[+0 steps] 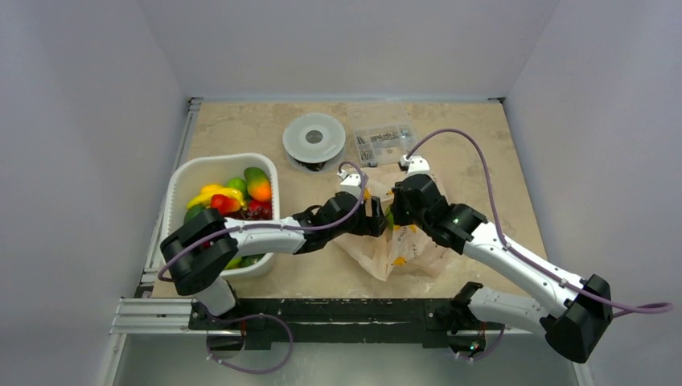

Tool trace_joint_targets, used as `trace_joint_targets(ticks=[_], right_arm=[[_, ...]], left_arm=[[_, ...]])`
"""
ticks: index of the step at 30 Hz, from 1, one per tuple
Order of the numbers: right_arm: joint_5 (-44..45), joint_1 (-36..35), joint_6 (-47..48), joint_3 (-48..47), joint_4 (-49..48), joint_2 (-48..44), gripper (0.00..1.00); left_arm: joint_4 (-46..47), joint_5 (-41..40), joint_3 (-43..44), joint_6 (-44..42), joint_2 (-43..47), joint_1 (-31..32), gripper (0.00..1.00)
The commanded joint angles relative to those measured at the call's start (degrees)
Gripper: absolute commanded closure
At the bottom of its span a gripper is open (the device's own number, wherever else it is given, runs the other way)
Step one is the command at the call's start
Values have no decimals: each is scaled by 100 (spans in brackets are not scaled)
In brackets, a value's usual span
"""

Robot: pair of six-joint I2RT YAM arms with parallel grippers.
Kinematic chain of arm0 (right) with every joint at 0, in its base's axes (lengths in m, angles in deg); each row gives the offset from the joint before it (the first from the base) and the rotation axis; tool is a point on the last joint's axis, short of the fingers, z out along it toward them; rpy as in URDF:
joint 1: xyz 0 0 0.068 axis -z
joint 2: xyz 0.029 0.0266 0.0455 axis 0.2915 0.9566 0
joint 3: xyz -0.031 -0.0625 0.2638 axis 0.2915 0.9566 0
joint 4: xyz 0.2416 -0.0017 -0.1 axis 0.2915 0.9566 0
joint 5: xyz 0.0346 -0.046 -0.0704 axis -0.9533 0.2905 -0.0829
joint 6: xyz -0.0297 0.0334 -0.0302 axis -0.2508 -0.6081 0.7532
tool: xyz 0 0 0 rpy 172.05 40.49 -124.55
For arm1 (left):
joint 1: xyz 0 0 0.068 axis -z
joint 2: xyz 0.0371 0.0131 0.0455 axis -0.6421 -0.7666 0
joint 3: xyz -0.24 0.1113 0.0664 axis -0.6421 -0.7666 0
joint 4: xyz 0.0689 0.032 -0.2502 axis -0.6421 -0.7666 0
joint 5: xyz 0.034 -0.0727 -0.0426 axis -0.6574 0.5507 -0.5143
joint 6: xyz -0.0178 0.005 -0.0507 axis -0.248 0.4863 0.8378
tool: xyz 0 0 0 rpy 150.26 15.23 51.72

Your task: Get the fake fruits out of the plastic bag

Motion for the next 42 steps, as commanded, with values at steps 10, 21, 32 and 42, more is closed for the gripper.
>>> trace_joint_targets(ticks=[10, 21, 32, 42], right_arm=[[-203, 16, 303, -211, -179, -92, 100], [383, 17, -52, -188, 165, -319, 100], [1552, 18, -1223, 123, 788, -744, 100], [916, 16, -816, 345, 526, -872, 100]], left_arm=[[894, -91, 1305, -69, -1270, 30, 0], [535, 30, 2674, -93, -2713, 140, 22], [236, -269, 2038, -313, -2387, 219, 72], [-537, -751, 1577, -815, -786, 127, 94]])
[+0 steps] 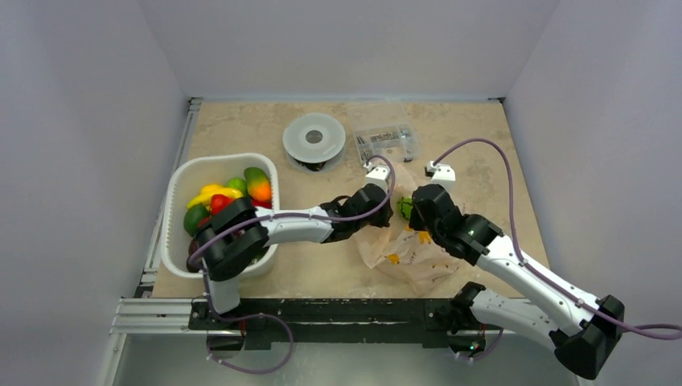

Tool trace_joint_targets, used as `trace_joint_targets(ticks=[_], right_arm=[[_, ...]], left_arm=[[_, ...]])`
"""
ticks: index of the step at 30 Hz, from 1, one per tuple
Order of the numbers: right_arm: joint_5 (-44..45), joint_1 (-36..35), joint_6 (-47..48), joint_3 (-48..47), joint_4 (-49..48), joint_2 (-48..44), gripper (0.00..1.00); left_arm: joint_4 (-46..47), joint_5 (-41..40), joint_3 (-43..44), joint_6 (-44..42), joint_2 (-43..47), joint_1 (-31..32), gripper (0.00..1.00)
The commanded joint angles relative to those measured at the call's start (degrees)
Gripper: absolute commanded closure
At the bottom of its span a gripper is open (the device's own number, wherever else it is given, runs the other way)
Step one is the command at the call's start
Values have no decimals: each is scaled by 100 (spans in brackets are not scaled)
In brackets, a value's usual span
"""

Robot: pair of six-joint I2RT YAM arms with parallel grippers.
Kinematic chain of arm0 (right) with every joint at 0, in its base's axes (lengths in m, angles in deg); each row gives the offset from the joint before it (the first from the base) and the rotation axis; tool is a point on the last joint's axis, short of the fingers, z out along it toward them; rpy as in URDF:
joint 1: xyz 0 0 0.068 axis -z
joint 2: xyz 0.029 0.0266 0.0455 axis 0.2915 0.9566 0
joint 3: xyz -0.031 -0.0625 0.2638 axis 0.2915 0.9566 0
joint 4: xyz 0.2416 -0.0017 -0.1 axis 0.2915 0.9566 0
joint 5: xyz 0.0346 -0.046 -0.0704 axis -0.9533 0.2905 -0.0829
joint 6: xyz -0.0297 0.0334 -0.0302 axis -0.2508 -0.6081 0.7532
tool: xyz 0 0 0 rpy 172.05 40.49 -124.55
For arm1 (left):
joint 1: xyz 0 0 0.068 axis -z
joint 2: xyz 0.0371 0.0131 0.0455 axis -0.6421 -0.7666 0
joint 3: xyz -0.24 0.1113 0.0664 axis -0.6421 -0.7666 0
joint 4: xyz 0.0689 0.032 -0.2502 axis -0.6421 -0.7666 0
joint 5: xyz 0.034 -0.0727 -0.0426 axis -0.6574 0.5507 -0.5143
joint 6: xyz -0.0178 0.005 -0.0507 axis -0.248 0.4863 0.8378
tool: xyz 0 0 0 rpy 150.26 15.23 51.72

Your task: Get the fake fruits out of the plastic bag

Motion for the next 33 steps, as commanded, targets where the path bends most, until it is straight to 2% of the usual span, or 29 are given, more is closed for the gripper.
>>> trace_joint_targets(ticks=[1, 5, 7, 8, 10, 12, 14, 16, 18, 20, 23, 27, 30, 33], right_arm=[[-335, -13, 96, 108, -217, -115, 100], [-651, -15, 79, 455, -716, -374, 100], [-140, -14, -313, 665, -738, -530, 100], [222, -10, -726, 658, -492, -572, 95], [653, -10, -1135, 629, -309, -667, 80], [670, -15, -1066, 795, -577, -812, 65], [461, -8, -998, 894, -699, -924, 49], [88, -7, -805, 873, -742, -966, 39], [-11, -7, -827, 873, -766, -1096, 20], [-183, -6, -652, 949, -1093, -1351, 12], [-378, 30, -514, 876, -1423, -1460, 8], [-601, 236, -465, 566, -1707, -1311, 10], [-843, 991, -322, 172, -1505, -948, 10], [-2001, 2133, -180, 34, -1796, -725, 11]], left_arm=[[-169, -280, -119, -297, 890, -79, 99], [-72, -204, -398, -206, 1222, -88, 100], [33, -79, -540, -115, 1282, -88, 99], [106, -11, -611, -53, 1279, -85, 98], [217, 141, -704, 68, 1189, -79, 97], [273, 242, -756, 185, 1053, -71, 95], [507, 412, -871, 327, 917, -71, 93], [649, 501, -946, 431, 817, -70, 89], [808, 603, -1002, 482, 738, -70, 83], [864, 621, -990, 456, 722, -78, 75], [794, 681, -810, 280, 711, -82, 61], [602, 774, -508, 194, 637, -124, 43], [503, 986, -246, 137, 489, -195, 35], [376, 1135, 75, 57, 328, -217, 25]])
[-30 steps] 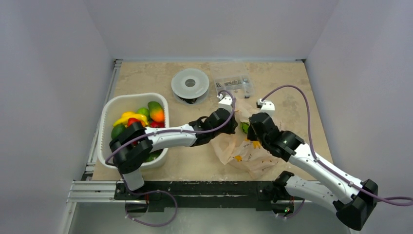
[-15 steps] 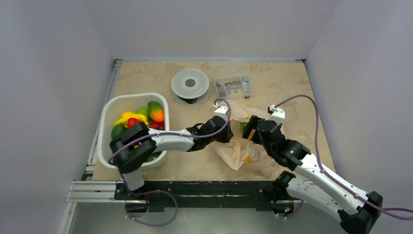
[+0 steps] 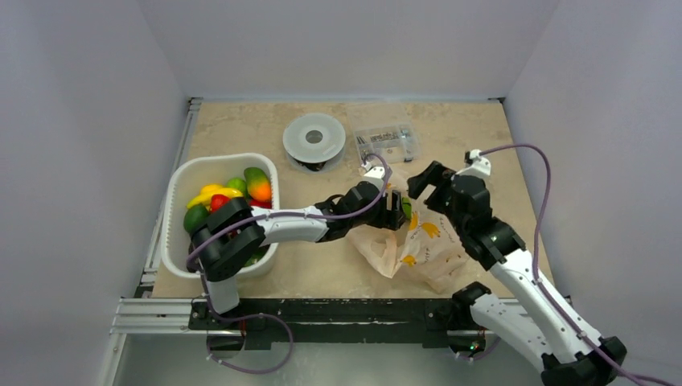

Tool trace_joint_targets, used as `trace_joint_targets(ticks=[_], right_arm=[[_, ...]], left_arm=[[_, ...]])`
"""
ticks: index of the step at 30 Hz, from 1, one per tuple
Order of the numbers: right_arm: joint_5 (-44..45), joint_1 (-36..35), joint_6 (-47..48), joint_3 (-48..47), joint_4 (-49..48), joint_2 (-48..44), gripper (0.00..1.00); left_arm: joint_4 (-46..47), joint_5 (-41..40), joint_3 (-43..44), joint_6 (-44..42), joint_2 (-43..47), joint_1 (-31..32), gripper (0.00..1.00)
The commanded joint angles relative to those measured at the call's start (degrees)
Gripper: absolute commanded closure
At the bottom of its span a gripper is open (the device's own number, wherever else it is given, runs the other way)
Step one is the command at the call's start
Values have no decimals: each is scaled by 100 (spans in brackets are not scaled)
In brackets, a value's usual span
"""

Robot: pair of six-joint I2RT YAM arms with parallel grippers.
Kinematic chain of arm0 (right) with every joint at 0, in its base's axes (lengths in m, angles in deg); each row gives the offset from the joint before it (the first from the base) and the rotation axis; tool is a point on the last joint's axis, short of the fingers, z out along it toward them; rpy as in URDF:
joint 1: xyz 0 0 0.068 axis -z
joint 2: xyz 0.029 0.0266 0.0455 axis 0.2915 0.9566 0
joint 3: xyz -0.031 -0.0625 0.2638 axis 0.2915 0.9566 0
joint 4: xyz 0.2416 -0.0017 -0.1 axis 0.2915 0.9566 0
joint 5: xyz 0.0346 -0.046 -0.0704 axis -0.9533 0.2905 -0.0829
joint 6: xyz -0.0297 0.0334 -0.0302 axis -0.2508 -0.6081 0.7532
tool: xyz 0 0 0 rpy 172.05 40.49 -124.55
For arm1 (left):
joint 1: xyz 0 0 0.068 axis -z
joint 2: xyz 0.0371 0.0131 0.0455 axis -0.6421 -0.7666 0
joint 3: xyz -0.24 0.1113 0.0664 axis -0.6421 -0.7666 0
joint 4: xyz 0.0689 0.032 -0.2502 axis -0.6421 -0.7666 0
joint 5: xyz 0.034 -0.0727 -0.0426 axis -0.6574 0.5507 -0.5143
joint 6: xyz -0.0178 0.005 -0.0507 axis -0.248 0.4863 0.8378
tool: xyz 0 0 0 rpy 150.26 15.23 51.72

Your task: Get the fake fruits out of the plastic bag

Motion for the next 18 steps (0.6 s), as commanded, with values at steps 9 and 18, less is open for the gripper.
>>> trace_joint_targets(ticks=[9, 18], right_arm=[[-4205, 2897, 344, -174, -1371, 2453, 32], [-4436, 3091, 85, 403, -2243, 3286, 41]], left_arm=[[-719, 364, 1347, -345, -728, -78, 0], [-927, 422, 1797, -416, -1185, -78, 0]])
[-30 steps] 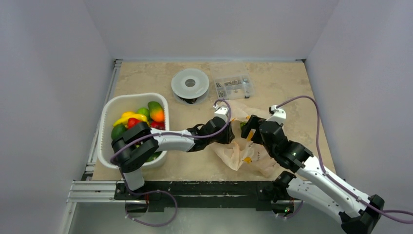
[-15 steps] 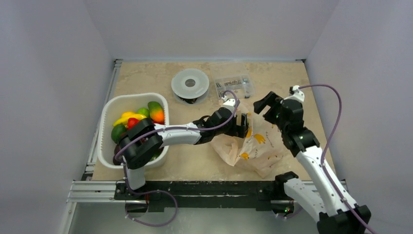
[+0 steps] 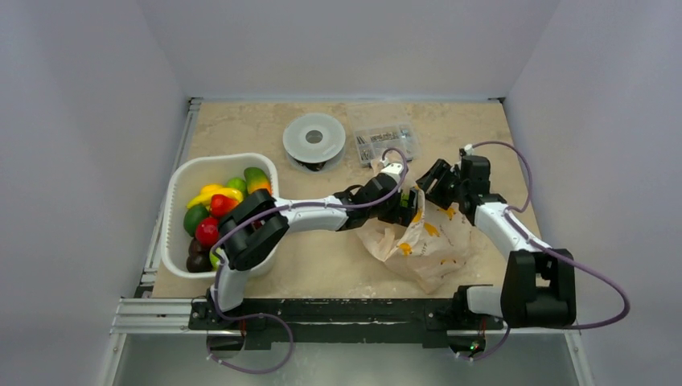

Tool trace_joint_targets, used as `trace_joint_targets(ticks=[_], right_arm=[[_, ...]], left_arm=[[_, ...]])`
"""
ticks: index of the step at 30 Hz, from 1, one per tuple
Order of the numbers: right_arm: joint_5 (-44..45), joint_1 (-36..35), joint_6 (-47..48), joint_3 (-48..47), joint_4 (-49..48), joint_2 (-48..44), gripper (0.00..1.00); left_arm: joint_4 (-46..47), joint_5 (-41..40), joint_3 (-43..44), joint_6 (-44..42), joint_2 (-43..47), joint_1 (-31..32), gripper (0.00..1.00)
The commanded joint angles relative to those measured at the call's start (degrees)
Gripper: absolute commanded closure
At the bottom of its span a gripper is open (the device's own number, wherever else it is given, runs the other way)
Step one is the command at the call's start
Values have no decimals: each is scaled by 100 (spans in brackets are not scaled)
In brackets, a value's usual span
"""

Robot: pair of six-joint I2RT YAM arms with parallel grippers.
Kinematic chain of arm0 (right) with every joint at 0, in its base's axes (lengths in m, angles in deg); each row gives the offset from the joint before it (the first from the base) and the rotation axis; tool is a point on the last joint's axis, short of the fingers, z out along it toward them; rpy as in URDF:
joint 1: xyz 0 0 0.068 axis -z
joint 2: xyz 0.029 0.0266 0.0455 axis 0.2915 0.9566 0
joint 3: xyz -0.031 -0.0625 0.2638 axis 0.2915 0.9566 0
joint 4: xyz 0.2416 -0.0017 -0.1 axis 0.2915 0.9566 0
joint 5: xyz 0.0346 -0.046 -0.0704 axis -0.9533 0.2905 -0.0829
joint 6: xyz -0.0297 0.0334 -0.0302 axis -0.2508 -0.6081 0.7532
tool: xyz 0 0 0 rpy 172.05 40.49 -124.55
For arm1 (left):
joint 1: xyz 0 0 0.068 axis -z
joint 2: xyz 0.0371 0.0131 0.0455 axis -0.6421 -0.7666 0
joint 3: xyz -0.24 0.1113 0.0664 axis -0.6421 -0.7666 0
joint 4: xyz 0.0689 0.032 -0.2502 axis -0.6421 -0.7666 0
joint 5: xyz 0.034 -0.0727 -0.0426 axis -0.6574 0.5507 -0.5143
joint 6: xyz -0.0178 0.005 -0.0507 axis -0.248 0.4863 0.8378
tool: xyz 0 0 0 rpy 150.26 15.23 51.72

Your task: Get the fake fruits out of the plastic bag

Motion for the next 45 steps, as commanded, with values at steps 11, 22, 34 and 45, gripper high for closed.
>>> trace_joint_targets(ticks=[11, 22, 34, 45], right_arm=[[-1209, 57, -676, 644, -1360, 439, 44], [89, 57, 25, 396, -333, 124, 55], [571, 57, 240, 593, -593, 312, 58], [1876, 53, 35, 103, -457, 1252, 61]], left_arm=[[-192, 159, 647, -53, -694, 12, 4], [-450, -272, 36, -163, -145, -11, 80], [-1416, -45, -106, -331, 1410, -261, 100], [-2496, 1279, -659, -375, 3102, -534, 100]])
